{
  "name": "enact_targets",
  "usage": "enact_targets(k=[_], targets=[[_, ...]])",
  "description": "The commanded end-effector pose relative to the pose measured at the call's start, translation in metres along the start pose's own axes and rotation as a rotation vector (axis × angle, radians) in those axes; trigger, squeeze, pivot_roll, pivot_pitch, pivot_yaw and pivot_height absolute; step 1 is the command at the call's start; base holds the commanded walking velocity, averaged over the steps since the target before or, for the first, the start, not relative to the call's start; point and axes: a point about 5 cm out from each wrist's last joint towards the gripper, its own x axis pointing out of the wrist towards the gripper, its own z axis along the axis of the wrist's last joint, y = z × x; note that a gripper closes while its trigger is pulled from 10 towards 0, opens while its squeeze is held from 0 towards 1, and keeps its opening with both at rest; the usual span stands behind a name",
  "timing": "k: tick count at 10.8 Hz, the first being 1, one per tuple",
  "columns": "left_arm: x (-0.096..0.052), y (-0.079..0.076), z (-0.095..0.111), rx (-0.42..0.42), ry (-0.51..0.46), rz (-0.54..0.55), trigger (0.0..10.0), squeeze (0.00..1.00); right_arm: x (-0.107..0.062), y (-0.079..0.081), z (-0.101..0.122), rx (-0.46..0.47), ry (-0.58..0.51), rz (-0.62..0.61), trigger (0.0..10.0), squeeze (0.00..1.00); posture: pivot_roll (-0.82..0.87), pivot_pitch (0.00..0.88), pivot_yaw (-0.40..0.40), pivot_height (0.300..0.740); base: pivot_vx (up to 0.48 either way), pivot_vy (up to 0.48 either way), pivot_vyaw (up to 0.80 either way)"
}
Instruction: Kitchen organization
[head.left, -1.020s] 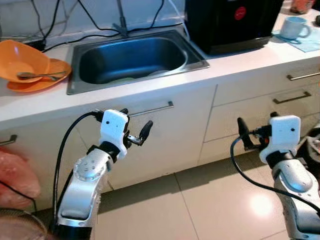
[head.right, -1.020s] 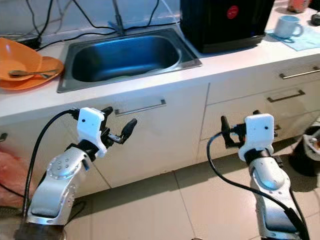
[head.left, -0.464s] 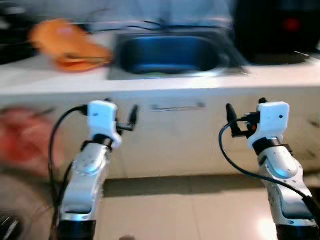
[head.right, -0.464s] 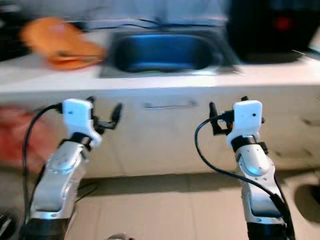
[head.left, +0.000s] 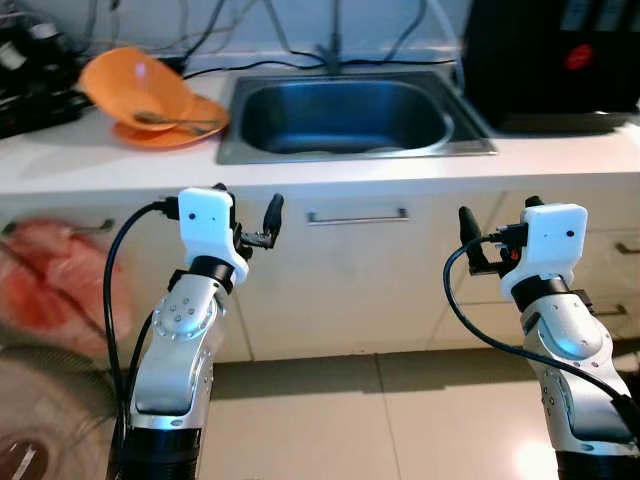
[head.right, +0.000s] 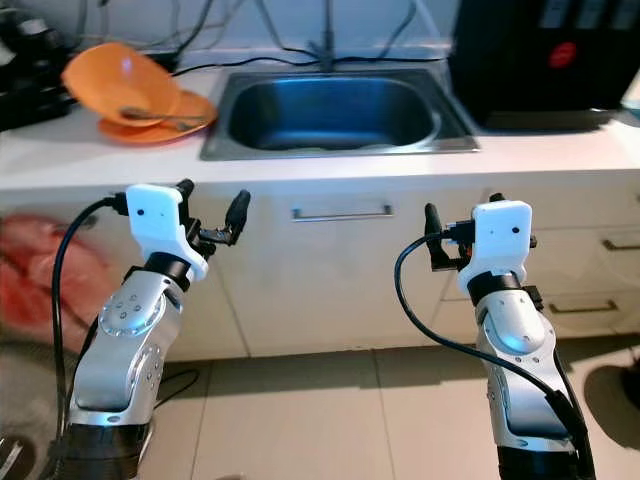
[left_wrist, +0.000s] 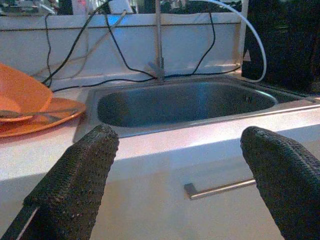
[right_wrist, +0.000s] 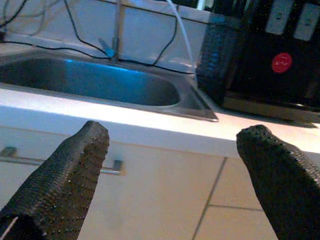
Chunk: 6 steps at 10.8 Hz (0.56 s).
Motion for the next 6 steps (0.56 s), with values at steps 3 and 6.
enact_targets(k=[3, 6], targets=[[0.002, 0.008, 0.008, 0.016, -0.027, 0.044, 10.0, 0.00, -0.002, 0.002, 0.005, 0.007, -0.022, -0.010, 10.0, 0.00, 0.10, 0.000, 0.030, 0.740, 0.389, 0.000, 0.00], [0.005, 0.015, 0.019, 0.055, -0.084, 0.118, 10.0, 0.00, -0.001, 0.001, 0.012, 0.008, -0.041, -0.006, 10.0, 0.00, 0.09, 0.000, 0.028, 0.740, 0.454, 0.000, 0.00]])
